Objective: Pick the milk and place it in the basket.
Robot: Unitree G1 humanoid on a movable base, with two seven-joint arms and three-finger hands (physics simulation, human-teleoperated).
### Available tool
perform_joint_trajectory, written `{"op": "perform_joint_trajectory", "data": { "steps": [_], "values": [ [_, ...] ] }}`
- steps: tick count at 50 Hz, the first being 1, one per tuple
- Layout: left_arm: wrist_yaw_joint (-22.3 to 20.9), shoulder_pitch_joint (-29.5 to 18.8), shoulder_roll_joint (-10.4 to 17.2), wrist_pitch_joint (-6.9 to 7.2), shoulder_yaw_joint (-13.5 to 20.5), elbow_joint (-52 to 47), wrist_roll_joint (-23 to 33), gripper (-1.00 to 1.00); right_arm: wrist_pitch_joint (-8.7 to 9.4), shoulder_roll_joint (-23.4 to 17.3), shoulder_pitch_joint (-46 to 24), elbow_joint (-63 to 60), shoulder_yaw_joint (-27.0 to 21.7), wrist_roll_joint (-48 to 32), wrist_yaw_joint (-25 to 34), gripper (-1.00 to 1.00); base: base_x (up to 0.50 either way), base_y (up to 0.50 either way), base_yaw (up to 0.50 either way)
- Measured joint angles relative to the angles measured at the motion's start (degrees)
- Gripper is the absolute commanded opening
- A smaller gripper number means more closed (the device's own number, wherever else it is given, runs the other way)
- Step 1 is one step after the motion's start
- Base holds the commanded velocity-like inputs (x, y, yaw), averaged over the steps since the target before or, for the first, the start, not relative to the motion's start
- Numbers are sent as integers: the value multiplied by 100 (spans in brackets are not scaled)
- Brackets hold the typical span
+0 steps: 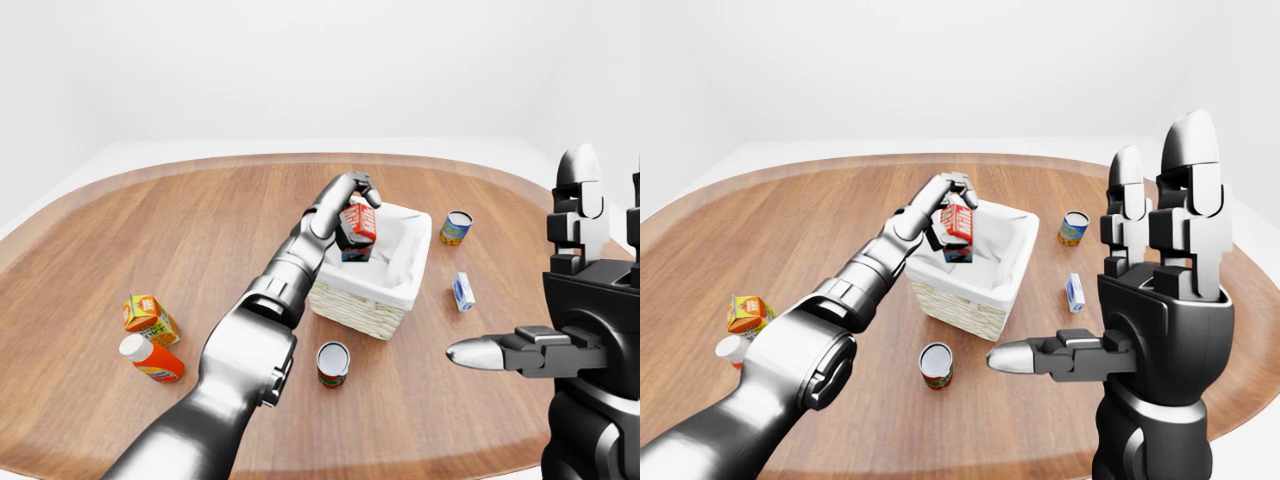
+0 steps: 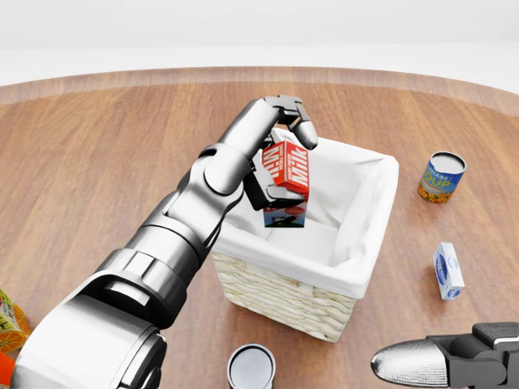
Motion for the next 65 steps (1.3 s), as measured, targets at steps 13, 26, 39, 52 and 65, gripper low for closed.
{"op": "perform_joint_trajectory", "data": {
  "steps": [13, 26, 39, 52, 65],
  "values": [
    [23, 28, -35, 0, 6, 40, 7, -100, 0, 2, -2, -16, -7, 7, 7, 100, 0, 0, 0],
    [29, 81, -44, 0, -5, 70, 49, -100, 0, 7, 8, -15, 10, -4, 13, 100, 0, 0, 0],
    [203, 76, -33, 0, 124, 2, 89, 100, 0, 7, 10, 11, 13, -4, 19, 100, 0, 0, 0],
    [250, 69, -24, 0, 212, -103, 22, 100, 0, 3, 0, 11, 2, 8, 16, 100, 0, 0, 0],
    [111, 116, -3, 0, 277, -448, -416, 100, 0, 9, 19, 23, 16, -9, 21, 100, 0, 0, 0]
  ]
}}
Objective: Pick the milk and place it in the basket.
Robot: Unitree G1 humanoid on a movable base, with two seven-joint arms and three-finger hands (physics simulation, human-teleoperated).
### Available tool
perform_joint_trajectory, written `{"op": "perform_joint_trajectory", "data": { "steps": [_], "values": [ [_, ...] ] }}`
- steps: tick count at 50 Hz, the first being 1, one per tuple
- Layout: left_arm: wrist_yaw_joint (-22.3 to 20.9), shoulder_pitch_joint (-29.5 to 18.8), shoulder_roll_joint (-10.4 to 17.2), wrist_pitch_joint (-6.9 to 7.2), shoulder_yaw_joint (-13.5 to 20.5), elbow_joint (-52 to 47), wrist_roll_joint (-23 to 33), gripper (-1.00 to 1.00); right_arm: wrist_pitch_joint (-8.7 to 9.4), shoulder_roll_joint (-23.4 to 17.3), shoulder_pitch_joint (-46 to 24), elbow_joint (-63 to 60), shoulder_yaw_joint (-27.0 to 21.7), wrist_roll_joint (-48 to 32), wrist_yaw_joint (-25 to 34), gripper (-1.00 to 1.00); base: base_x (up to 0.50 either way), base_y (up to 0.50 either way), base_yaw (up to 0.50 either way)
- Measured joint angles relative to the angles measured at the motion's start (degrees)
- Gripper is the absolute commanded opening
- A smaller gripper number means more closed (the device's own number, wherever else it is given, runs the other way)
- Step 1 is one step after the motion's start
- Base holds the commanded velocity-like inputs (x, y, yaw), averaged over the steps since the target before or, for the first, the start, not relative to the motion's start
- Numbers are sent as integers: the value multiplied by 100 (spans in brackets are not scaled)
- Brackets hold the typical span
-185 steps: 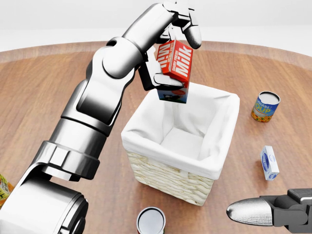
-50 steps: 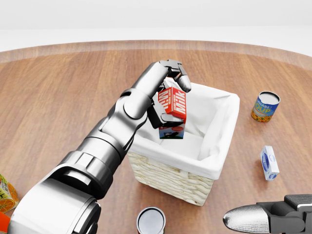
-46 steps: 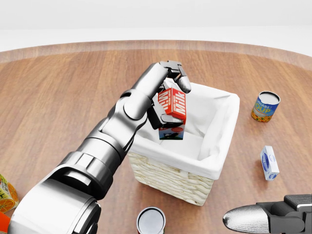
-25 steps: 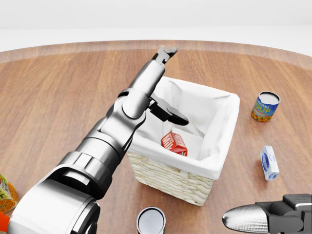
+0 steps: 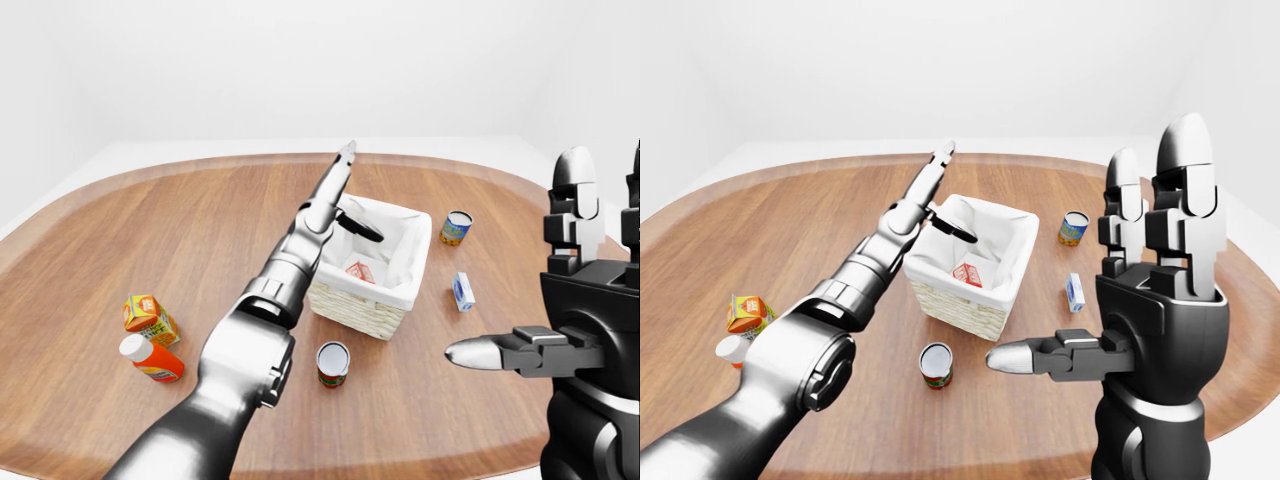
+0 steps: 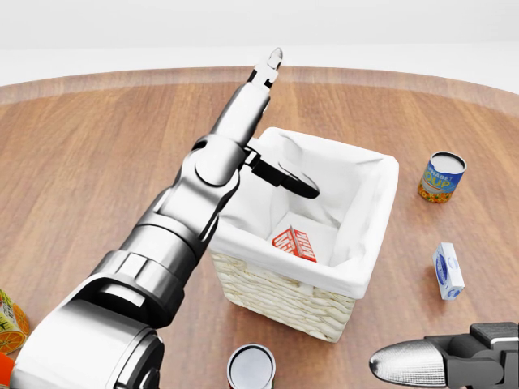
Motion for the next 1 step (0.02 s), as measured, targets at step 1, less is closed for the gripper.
{"op": "perform_joint_trajectory", "data": {
  "steps": [1],
  "values": [
    [-19, 10, 7, 0, 8, -44, -57, 100, 0, 1, 1, 3, 1, -2, 1, 100, 0, 0, 0]
  ]
}}
